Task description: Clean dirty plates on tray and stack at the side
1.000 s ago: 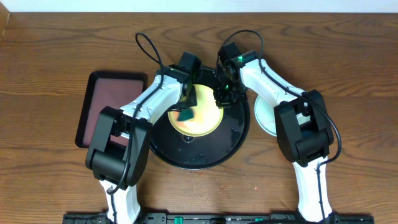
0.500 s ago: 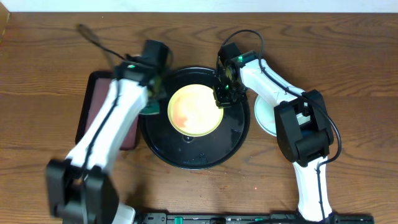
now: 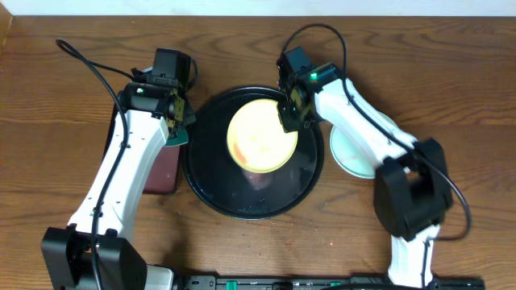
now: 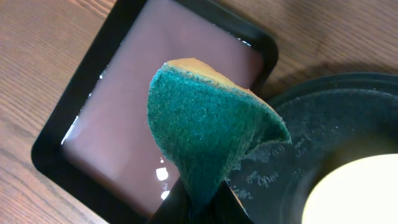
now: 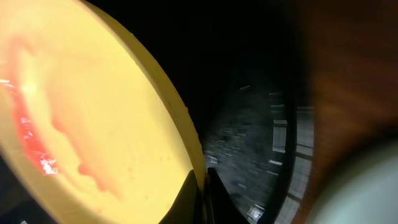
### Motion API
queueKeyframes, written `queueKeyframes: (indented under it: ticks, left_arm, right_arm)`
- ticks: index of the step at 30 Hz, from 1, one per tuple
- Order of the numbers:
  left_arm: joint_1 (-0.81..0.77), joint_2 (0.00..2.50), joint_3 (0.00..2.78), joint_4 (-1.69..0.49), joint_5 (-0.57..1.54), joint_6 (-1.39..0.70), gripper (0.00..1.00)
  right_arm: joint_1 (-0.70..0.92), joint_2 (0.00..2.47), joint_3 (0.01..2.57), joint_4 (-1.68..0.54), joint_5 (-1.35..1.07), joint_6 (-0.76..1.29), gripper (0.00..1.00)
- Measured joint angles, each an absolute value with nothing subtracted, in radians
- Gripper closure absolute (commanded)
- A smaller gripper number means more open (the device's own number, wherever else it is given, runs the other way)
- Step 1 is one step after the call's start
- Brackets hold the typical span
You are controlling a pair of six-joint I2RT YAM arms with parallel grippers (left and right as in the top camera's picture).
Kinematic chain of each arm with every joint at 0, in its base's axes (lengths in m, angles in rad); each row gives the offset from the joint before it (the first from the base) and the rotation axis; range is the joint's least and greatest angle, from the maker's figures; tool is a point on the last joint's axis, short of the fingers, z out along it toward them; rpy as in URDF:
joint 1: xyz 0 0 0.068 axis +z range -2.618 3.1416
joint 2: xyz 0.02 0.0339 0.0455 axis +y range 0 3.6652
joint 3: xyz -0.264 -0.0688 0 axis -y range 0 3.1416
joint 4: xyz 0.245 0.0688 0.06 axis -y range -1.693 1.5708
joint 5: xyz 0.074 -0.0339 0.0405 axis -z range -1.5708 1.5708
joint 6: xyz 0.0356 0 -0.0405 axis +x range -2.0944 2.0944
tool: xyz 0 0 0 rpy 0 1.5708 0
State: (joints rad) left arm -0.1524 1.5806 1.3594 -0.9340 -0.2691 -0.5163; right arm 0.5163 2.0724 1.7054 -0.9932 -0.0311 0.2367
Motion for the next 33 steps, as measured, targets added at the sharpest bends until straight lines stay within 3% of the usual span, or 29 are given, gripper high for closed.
queueKeyframes:
  ticks: [6, 20, 26, 33]
  left_arm:
    - [-0.114, 1.581, 1.352, -0.932, -0.269, -0.517, 0.93]
    - [-0.010, 1.581, 1.352, -0.932, -0.268, -0.516, 0.93]
    - [0.020, 1.581, 1.352, -0.931, -0.248, -0.517, 0.93]
    - [0.032, 1.581, 1.352, -0.935, -0.220, -0.516, 0.92]
  right_arm:
    - [0.652, 1.937, 1.705, -0.992, 0.255, 0.233, 0.99]
    - [0.992, 1.893, 1.705, -1.013, 1.065, 0.253, 0.99]
    - [1.049, 1.893, 1.705, -1.013, 1.291, 0.253, 0.99]
    - [1.061, 1.893, 1.705, -1.013, 1.384, 0.272, 0.99]
